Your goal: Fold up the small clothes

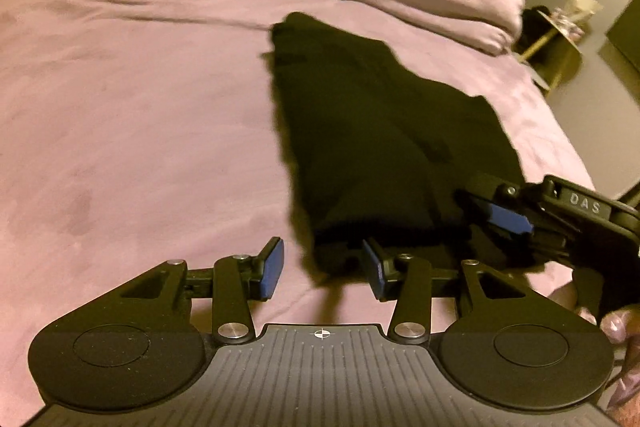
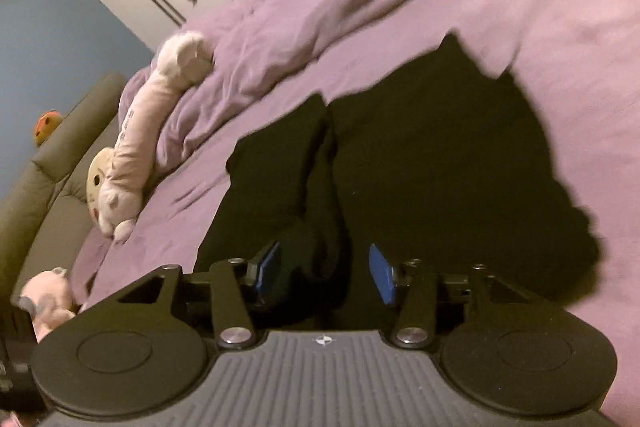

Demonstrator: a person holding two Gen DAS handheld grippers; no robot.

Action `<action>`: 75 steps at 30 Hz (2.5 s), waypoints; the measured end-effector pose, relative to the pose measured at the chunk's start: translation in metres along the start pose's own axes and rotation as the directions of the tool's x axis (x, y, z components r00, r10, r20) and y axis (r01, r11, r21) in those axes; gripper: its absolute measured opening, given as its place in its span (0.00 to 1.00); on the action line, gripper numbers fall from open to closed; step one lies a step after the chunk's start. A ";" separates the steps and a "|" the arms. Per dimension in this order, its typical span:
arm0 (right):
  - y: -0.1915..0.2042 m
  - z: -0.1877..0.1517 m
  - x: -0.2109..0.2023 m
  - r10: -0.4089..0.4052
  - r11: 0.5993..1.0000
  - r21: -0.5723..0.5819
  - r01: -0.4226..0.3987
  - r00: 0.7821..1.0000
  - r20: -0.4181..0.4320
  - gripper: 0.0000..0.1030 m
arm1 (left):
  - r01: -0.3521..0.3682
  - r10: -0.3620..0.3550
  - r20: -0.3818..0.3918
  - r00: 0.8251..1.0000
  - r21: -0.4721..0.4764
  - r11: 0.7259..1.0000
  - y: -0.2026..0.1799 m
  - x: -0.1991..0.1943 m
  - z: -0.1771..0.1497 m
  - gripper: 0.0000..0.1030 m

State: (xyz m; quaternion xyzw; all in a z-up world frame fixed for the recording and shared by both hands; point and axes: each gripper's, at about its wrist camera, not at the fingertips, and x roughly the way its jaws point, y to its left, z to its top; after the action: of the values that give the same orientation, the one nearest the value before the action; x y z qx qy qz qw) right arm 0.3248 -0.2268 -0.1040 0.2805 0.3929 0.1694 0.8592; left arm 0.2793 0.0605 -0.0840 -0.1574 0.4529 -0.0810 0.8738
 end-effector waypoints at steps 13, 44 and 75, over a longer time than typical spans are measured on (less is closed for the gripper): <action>0.050 0.001 0.012 -0.074 0.968 -0.237 0.087 0.995 0.065 0.08 | -0.012 0.012 -0.013 1.000 -0.019 1.000 -0.002 0.003 0.003 0.47; 0.005 0.036 -0.005 -0.130 0.964 -0.216 0.156 0.983 0.133 0.09 | -0.040 0.042 -0.043 0.998 0.053 0.998 -0.035 0.009 0.009 0.49; -0.007 -0.053 -0.050 0.026 0.992 0.119 -0.042 0.991 0.132 0.27 | -0.120 0.115 -0.049 0.992 -0.104 0.987 0.008 -0.021 -0.021 0.51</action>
State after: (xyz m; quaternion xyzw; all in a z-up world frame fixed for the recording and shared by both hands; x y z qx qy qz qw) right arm 0.2529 -0.2390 -0.1075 0.3493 0.3409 0.1412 0.8613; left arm 0.2501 0.0700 -0.0821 -0.1753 0.4837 -0.0084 0.8575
